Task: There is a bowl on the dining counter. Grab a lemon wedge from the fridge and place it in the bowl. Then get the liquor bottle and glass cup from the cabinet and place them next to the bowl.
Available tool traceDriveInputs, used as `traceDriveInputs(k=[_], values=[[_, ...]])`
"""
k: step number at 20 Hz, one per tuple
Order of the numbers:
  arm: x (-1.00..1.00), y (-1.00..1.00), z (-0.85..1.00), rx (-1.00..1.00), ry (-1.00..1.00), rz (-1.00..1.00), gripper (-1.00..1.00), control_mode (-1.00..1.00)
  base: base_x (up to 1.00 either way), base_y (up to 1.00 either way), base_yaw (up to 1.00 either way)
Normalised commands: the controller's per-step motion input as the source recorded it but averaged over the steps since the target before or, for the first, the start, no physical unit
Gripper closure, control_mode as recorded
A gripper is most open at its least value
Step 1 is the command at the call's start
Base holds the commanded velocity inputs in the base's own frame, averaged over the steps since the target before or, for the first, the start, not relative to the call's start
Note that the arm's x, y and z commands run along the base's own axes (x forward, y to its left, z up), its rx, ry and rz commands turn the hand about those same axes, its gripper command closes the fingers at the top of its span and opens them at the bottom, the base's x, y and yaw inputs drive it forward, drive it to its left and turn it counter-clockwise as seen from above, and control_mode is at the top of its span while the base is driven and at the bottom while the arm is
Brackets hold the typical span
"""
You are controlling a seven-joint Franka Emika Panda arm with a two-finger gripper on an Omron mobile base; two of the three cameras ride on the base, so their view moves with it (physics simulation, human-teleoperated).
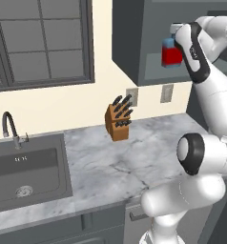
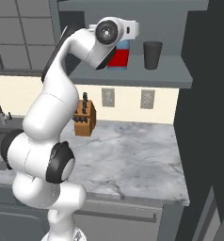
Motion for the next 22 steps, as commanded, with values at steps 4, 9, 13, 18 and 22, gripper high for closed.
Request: traceDriveInputs(k=[4, 9, 13, 18, 22], values=[[0.21, 0.0, -0.02, -0.01, 0.02, 0.0, -1.0, -1.0, 0.0, 0.0, 0.0], [0.19, 0.0, 0.0, 0.0, 0.03, 0.0, -1.0, -1.0, 0.0, 0.0, 0.0], [0.18, 0.0, 0.0, 0.0, 0.04, 0.0, -1.0, -1.0, 0.0, 0.0, 0.0], [0.19, 0.0, -0.04, -0.01, 0.04, 0.0, -1.0, -1.0, 0.0, 0.0, 0.0], [0.2, 0.0, -0.05, -0.03, 0.05, 0.0, -1.0, -1.0, 0.0, 0.0, 0.0]])
